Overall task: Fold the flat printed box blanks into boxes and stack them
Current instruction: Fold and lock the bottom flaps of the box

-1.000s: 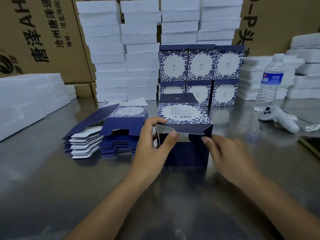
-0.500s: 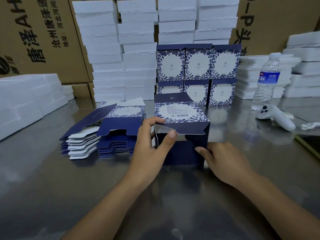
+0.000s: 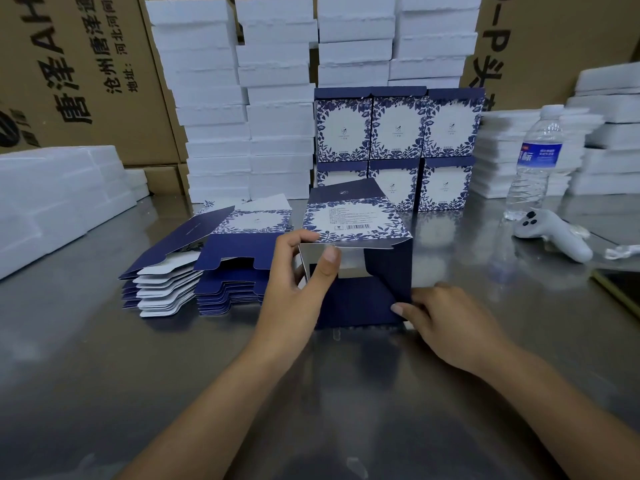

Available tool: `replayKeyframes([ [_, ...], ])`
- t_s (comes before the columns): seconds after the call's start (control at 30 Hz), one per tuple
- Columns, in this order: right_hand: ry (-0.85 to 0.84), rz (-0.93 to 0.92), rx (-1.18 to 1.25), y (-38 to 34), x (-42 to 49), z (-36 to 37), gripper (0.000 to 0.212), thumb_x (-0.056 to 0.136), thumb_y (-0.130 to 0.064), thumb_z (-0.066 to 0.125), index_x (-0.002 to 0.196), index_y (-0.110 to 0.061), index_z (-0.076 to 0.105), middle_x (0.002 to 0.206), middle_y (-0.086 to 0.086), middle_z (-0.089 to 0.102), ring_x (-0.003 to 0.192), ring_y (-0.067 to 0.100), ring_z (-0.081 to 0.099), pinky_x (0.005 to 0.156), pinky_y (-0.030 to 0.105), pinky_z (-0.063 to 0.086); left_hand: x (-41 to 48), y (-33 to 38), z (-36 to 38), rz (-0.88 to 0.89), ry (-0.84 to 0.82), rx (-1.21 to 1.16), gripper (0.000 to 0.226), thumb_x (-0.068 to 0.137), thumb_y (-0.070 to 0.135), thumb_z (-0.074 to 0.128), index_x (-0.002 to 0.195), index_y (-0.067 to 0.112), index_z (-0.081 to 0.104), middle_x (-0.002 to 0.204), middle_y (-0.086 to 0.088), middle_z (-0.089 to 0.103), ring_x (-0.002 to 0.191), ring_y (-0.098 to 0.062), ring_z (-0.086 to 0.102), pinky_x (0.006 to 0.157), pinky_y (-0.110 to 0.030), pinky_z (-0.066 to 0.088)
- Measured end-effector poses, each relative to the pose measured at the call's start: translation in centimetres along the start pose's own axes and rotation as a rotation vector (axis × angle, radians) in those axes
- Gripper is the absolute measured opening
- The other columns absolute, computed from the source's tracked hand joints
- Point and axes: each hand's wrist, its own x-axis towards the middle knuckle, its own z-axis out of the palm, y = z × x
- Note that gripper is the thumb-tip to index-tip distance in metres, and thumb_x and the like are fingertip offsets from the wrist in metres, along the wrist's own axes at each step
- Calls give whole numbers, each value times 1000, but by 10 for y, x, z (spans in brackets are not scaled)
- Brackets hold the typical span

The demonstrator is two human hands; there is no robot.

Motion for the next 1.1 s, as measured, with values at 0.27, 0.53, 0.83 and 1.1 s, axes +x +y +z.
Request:
replayKeyframes([
  [0.27, 96, -10, 65, -1, 1, 1, 53, 92, -55, 33, 52, -21, 36, 63, 4, 46, 75, 24, 51, 65, 36, 43, 8, 2, -6, -96, 118, -251, 40, 60, 68, 59, 88, 40, 56, 91, 21, 63, 85, -4, 58, 78, -22, 45],
  [0.53, 72, -33, 106, 1, 0, 6, 58, 93, -53, 33, 56, -10, 45, 53, 8, 48, 58, 25, 51, 62, 38, 45, 9, 0, -7, -51, 78, -241, 40, 61, 67, 58, 90, 39, 55, 99, 11, 61, 96, -12, 57, 86, -34, 43],
  [0.83, 618, -150, 400, -10, 0, -3, 58, 83, -56, 55, 129, -24, 42, 111, -12, 49, 103, 2, 44, 85, 15, 33, -3, 4, 1, 65, -26, -7, 52, 64, 67, 51, 106, 36, 51, 97, 30, 58, 73, 16, 53, 62, -2, 40],
  [1.1, 783, -202, 468, -15, 0, -20, 14, 81, -32, 61, 90, -21, 65, 91, 0, 59, 90, 21, 55, 82, 10, 36, -5, -7, -2, 175, -311, 158, 71, 73, 84, 32, 138, 55, 29, 140, 36, 33, 135, 11, 26, 104, -9, 30],
])
